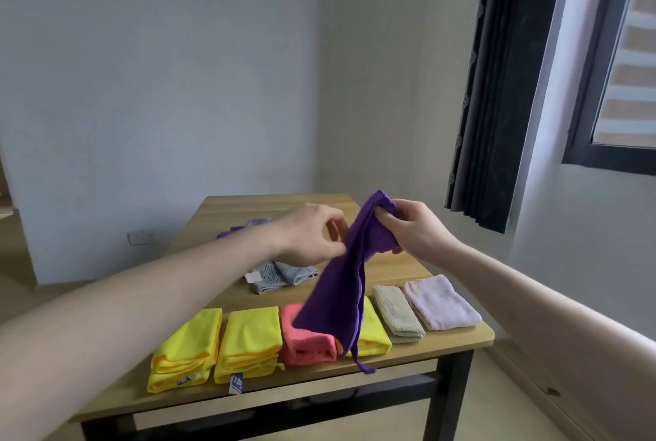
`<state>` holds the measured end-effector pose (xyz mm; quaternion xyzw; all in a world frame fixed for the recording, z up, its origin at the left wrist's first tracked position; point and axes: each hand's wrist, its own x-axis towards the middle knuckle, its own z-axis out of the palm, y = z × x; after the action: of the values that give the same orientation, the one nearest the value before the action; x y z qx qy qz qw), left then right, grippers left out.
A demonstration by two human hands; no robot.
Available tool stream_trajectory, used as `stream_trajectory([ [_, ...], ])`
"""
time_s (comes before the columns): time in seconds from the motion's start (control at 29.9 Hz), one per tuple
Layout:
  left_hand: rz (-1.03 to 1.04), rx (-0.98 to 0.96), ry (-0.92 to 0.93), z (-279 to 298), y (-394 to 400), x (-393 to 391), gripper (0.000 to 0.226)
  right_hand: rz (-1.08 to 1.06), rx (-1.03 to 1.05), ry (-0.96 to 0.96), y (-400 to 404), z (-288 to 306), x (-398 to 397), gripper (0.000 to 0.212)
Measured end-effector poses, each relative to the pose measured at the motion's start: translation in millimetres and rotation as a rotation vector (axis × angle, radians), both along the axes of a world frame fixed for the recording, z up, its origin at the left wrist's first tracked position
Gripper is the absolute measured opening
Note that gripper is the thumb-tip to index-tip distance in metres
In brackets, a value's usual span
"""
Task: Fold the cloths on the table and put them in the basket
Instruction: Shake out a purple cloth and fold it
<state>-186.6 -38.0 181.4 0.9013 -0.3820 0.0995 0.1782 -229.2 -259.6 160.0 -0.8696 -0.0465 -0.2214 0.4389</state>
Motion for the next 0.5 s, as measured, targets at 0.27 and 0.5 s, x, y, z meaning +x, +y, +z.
stream_trajectory([
  [0.27, 0.007, -0.117, 0.131, -6.6, -12.2, 3.2, 0.012, 0.002, 0.010, 0.002, 7.8, 6.2, -6.5, 0.030],
  [0.5, 0.084, -0.241, 0.103, 5.1, -6.5, 4.5, 0.010, 0.008, 0.040, 0.068, -11.8, 10.5, -13.7, 0.035],
])
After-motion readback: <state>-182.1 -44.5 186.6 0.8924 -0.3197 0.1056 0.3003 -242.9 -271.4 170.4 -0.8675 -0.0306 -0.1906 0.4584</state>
